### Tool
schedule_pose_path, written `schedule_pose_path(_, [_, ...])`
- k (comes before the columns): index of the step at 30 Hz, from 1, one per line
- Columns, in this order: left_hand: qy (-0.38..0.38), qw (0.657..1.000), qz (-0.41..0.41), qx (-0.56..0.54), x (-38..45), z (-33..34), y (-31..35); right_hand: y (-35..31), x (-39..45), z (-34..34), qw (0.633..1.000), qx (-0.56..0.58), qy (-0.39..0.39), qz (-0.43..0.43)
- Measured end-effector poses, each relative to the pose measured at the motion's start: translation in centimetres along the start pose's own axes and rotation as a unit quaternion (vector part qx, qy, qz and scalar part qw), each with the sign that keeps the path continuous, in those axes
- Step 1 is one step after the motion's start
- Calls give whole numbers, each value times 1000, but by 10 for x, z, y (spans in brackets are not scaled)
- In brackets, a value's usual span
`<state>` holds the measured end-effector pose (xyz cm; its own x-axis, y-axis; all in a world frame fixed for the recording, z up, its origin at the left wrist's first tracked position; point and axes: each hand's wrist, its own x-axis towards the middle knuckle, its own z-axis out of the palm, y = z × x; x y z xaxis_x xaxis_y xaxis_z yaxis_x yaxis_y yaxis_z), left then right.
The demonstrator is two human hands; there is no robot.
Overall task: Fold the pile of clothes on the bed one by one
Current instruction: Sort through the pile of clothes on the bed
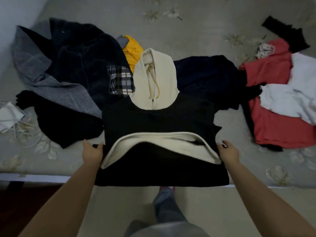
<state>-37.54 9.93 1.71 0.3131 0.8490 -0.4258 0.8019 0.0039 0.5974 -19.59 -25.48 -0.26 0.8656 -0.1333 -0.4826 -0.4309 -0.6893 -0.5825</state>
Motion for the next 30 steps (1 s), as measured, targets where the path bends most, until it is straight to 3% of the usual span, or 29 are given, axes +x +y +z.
schedule_pose_path(2, [0, 998, -42, 36, 11, 14, 4, -4, 16, 8, 998, -30, -44, 35])
schedule_pose_path(5, [-21, 993, -63, 94, 22, 27, 6, -9, 31, 13, 981, -175, -80, 28])
schedule_pose_path(9, [0, 983, -102, 151, 36, 26, 14, -30, 45, 14, 964, -263, 13, -32])
schedule_pose_path(14, [68, 978, -40, 194, 60, 32, 52, -93, 63, 27, 956, -219, 50, -186])
schedule_pose_path(19, [17, 970, 149, 192, 116, 57, 109, -170, 103, 70, 950, -141, -17, -276])
schedule_pose_path(23, [-57, 955, 256, 135, 155, 92, 146, -232, 148, 110, 971, -40, -77, -222])
schedule_pose_path(30, [-168, 955, 244, 10, 202, 148, 176, -283, 200, 158, 983, -1, -77, -169])
